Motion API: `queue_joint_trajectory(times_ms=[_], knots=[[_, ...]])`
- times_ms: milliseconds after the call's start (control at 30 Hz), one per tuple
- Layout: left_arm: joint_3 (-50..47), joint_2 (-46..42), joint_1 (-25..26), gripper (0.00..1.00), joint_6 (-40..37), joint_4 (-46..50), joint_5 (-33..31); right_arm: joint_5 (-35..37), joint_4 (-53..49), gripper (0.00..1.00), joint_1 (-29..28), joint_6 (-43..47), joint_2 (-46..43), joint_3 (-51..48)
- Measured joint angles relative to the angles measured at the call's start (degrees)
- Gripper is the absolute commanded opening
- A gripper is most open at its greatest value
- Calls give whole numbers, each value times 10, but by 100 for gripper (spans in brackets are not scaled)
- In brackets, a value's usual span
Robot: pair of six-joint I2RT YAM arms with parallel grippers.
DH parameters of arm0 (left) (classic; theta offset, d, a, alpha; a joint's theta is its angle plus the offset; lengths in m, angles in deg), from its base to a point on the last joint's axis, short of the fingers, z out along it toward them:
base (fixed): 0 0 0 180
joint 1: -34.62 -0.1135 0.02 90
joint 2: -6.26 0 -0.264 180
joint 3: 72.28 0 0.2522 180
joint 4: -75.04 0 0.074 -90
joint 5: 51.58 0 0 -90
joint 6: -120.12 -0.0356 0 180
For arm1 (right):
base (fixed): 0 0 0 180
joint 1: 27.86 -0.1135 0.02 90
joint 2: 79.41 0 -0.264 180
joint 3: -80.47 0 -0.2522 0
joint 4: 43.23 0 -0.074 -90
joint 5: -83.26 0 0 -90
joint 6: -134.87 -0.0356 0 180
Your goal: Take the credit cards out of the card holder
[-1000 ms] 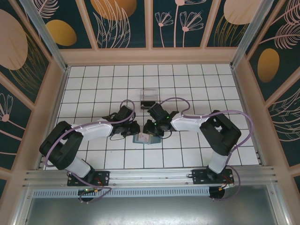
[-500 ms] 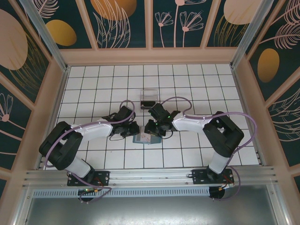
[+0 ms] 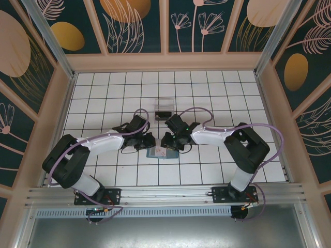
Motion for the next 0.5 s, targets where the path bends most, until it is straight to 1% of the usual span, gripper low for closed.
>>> queue_joint_trajectory(times_ms=[133, 300, 500], knots=[[3, 10, 0, 15, -10, 0, 9, 0, 9, 28, 0, 0, 0, -7], [15, 32, 0, 14, -36, 26, -4, -8, 35, 25, 2, -1, 0, -23], [21, 38, 0, 13, -50, 31, -7, -29, 75, 22, 9, -2, 0, -44]])
